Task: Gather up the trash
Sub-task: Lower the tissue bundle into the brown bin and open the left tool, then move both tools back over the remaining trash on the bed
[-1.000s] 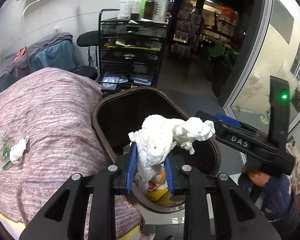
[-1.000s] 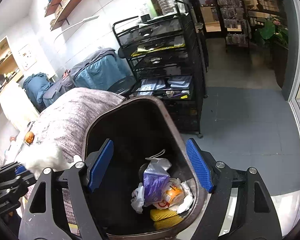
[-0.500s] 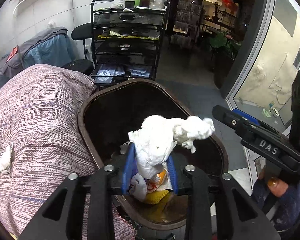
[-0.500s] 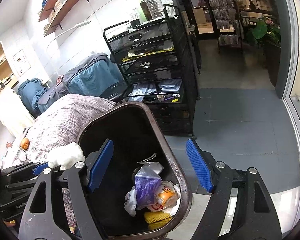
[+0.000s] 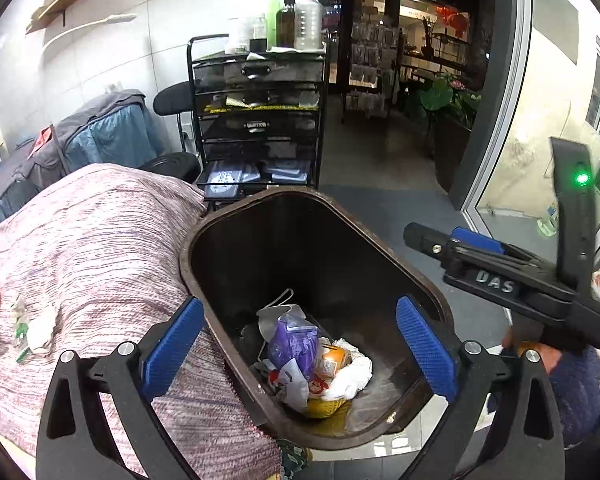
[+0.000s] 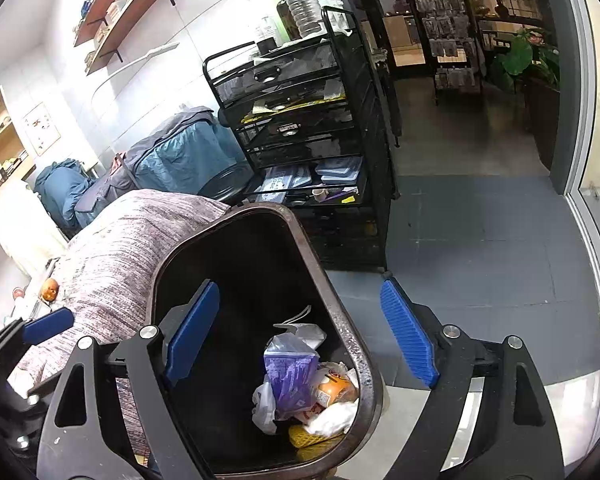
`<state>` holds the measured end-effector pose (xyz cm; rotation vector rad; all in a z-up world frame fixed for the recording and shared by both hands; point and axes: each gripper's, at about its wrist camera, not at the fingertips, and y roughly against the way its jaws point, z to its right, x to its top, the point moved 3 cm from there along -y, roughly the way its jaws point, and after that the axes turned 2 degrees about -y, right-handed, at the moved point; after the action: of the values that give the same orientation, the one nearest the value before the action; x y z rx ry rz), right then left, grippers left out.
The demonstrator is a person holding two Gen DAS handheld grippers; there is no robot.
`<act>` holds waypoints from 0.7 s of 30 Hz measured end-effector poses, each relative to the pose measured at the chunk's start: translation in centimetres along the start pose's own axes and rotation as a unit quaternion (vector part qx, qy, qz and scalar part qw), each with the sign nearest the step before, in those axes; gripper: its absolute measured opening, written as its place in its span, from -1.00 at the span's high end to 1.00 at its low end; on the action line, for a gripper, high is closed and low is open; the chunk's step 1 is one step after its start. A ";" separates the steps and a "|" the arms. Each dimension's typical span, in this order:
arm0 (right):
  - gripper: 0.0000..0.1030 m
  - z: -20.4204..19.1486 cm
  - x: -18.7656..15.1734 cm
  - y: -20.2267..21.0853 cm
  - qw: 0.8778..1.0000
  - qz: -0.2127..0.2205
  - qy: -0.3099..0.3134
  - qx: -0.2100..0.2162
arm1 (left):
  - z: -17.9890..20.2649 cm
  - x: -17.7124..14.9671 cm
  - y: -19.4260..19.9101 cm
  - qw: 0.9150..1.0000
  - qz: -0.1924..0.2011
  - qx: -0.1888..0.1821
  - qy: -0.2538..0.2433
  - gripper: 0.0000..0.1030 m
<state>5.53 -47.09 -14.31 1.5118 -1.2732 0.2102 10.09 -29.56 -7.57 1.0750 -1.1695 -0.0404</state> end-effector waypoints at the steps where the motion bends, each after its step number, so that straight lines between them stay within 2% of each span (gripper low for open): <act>1: -0.60 -0.1 0.0 0.0 1.000 0.000 0.001 0.002 | -0.1 0.0 0.5 1.000 0.004 0.000 0.002 -0.86; 10: -0.60 -2.6 -0.4 -0.2 0.999 -0.010 0.019 0.033 | -1.3 -0.4 4.2 0.999 0.032 0.016 0.017 -0.88; 15: -0.60 -5.2 -0.7 -0.3 0.997 -0.018 0.041 0.058 | -2.9 -1.4 6.4 0.998 0.044 0.046 0.022 -0.88; 21: -0.60 -9.3 -1.6 -0.7 0.993 -0.032 0.072 0.093 | -6.3 -2.7 8.2 0.994 0.048 0.079 0.051 -0.88</act>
<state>9.80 -38.96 -12.25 1.6607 -1.1132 0.3983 9.73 -19.60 -3.69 1.1452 -1.1441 0.1823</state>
